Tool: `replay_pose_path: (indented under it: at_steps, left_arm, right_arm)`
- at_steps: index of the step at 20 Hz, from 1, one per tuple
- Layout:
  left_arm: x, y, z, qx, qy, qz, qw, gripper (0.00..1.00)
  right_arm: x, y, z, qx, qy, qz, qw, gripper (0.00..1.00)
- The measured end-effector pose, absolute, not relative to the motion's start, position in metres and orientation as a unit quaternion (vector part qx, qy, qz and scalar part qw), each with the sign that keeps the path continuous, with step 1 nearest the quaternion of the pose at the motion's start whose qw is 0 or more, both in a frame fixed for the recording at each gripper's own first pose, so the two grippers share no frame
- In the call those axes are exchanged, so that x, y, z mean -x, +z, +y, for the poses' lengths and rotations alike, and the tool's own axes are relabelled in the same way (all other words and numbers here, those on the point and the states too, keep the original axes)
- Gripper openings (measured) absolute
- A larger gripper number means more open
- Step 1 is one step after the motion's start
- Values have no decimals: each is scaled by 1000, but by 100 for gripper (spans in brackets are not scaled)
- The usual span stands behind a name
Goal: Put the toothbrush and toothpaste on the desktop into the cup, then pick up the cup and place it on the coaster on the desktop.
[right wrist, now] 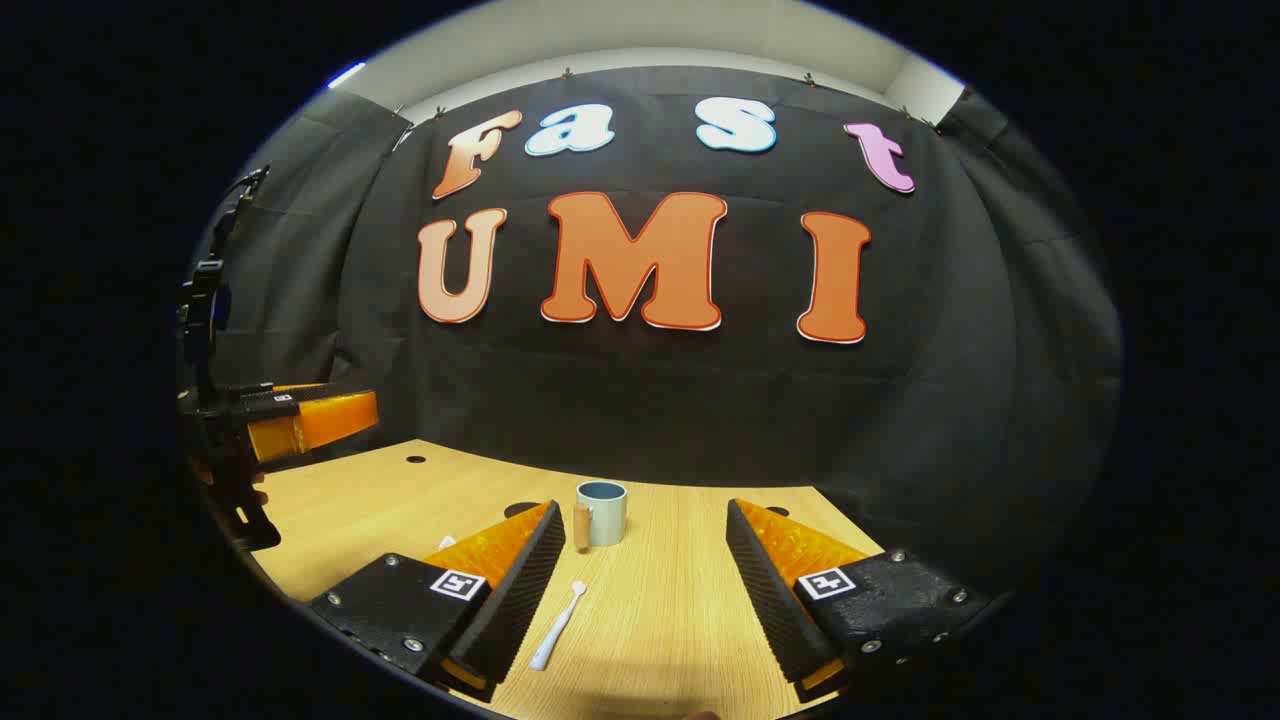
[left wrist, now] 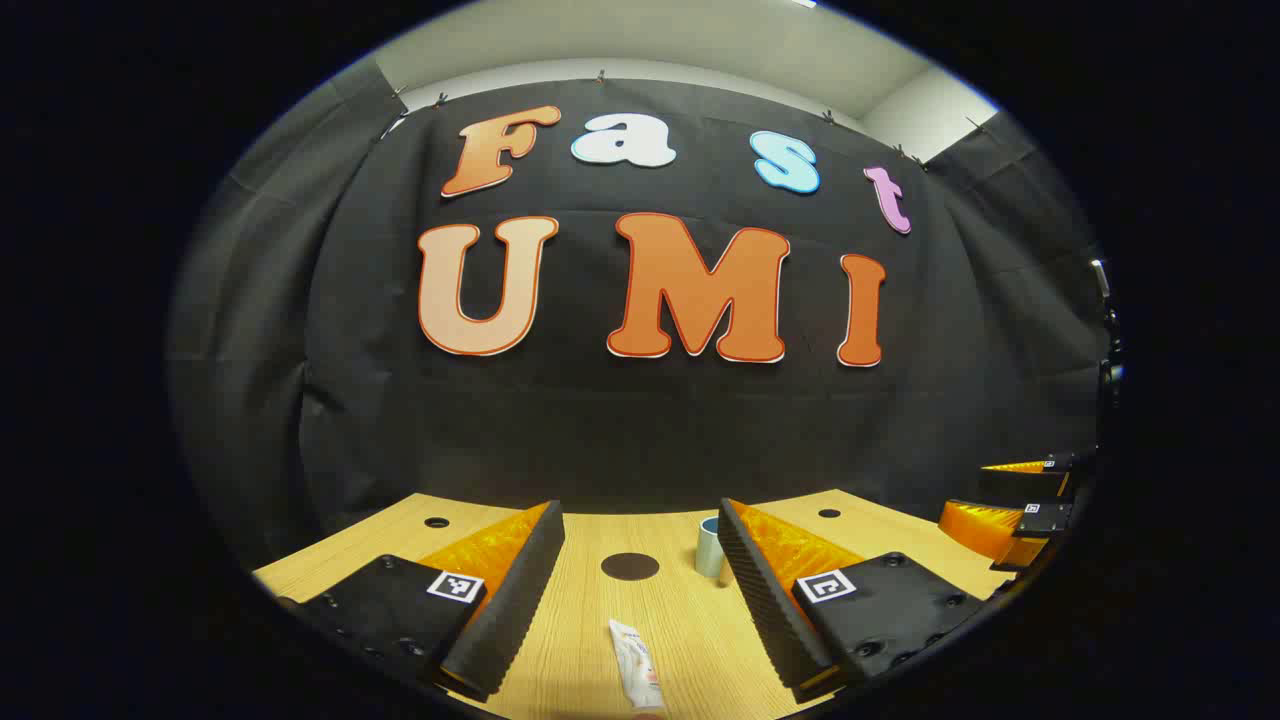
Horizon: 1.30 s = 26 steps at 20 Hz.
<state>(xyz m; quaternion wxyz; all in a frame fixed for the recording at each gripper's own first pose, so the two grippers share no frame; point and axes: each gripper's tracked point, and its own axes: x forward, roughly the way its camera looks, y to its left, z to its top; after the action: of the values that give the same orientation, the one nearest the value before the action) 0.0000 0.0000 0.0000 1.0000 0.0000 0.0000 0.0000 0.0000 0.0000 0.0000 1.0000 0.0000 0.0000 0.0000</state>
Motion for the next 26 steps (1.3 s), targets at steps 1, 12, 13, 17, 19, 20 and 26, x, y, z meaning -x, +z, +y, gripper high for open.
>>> replay_pose_path:
  at_steps: [1, 12, 13, 17, 19, 20, 26]
  left_arm:
    - [-2, -2, -1, -3, -2, 3, 1000, 98]
    - [-15, -6, -3, 15, -9, 22, 1000, 98]
    - [-15, -6, -1, 15, -7, 23, 1000, 98]
    - [-17, -8, 0, 7, -4, 33, 999, 98]
    - [-14, -5, -1, 0, -3, 27, 1000, 98]
    - [-13, -3, 0, -3, -2, 23, 1000, 98]
    - [-12, -9, 0, -6, -2, 34, 999, 98]
  right_arm:
    - [-2, -2, 3, 0, 3, 2, 1000, 98]
    - [-20, -8, 11, -3, 26, 19, 999, 98]
    - [-20, -8, 9, -2, 25, 21, 999, 97]
    - [-21, -9, 13, -7, 34, 30, 999, 97]
    - [-20, -7, 16, -11, 36, 27, 999, 97]
    - [-20, -6, 19, -11, 38, 24, 999, 97]
    - [-23, -7, 27, 0, 42, 33, 999, 97]
